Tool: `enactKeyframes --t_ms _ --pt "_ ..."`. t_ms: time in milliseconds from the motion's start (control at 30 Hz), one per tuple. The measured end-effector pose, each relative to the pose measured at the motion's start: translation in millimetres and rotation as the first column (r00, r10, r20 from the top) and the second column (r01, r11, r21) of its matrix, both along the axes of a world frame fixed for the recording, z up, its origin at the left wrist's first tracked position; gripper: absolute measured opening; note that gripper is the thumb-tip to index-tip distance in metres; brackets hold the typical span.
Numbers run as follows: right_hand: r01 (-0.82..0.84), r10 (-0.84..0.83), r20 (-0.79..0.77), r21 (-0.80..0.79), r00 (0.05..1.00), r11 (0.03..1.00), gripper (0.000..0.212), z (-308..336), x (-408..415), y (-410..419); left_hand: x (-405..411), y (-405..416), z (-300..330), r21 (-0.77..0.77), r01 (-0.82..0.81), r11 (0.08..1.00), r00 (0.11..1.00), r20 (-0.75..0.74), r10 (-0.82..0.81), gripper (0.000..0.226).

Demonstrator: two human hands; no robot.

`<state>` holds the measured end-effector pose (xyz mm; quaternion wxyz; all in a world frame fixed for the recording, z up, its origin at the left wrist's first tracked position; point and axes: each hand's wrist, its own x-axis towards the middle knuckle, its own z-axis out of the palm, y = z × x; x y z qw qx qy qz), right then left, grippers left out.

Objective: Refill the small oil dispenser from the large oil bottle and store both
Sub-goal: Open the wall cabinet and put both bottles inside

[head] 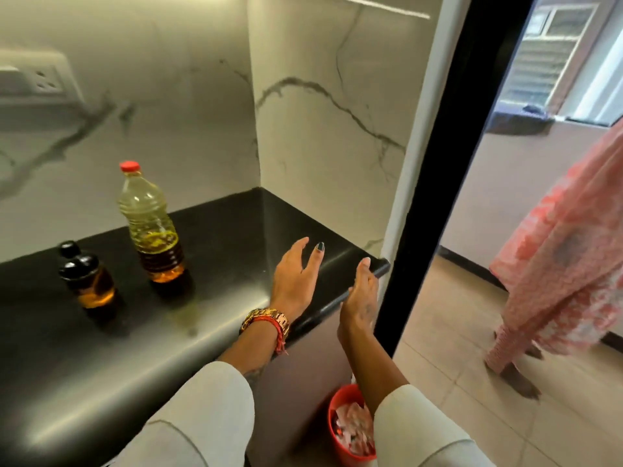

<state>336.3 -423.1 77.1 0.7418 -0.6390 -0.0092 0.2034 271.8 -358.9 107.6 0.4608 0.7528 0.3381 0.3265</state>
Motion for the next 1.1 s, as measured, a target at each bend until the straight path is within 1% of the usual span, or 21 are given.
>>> enactKeyframes --t_ms 67,133,267,433,633,700,767,867,933,1000,1100 --pt "-0.028 0.028 0.018 0.039 0.999 0.999 0.057 23 -20 22 -23 17 17 0.013 -0.013 1.0 1.0 0.024 0.013 0.053" --pt "-0.022 0.02 0.026 0.063 0.999 0.998 0.06 46 -40 43 -43 34 34 0.028 -0.031 0.999 0.998 0.05 0.029 0.054" --pt "-0.086 0.076 0.078 0.135 0.994 0.987 0.063 91 -84 82 -89 71 72 0.108 -0.098 0.989 0.989 0.125 0.085 0.054" --pt "-0.168 0.137 0.153 0.211 0.979 0.963 0.066 136 -132 123 -138 109 117 0.213 -0.118 0.97 0.982 0.17 0.082 0.059" --pt "-0.306 0.24 0.225 0.329 0.944 0.893 0.074 195 -169 173 -188 150 180 0.297 -0.213 0.931 0.954 0.27 0.132 0.057" --pt "-0.353 0.269 0.268 0.345 0.925 0.87 0.076 219 -180 191 -200 166 201 0.325 -0.25 0.912 0.943 0.296 0.153 0.056" --pt "-0.395 0.289 0.319 0.346 0.903 0.851 0.073 243 -190 211 -210 183 219 0.347 -0.298 0.889 0.931 0.31 0.191 0.056" --pt "-0.479 0.328 0.418 0.333 0.847 0.813 0.069 279 -201 240 -220 207 245 0.337 -0.353 0.873 0.905 0.361 0.226 0.055" --pt "-0.523 0.362 0.446 0.319 0.819 0.79 0.069 301 -208 259 -224 223 262 0.329 -0.405 0.853 0.879 0.398 0.263 0.055" --pt "-0.559 0.401 0.441 0.322 0.803 0.764 0.069 321 -213 276 -227 239 277 0.29 -0.446 0.847 0.847 0.441 0.295 0.057" --pt "-0.613 0.48 0.394 0.366 0.783 0.7 0.066 345 -218 298 -229 258 297 0.204 -0.501 0.841 0.799 0.481 0.359 0.058"
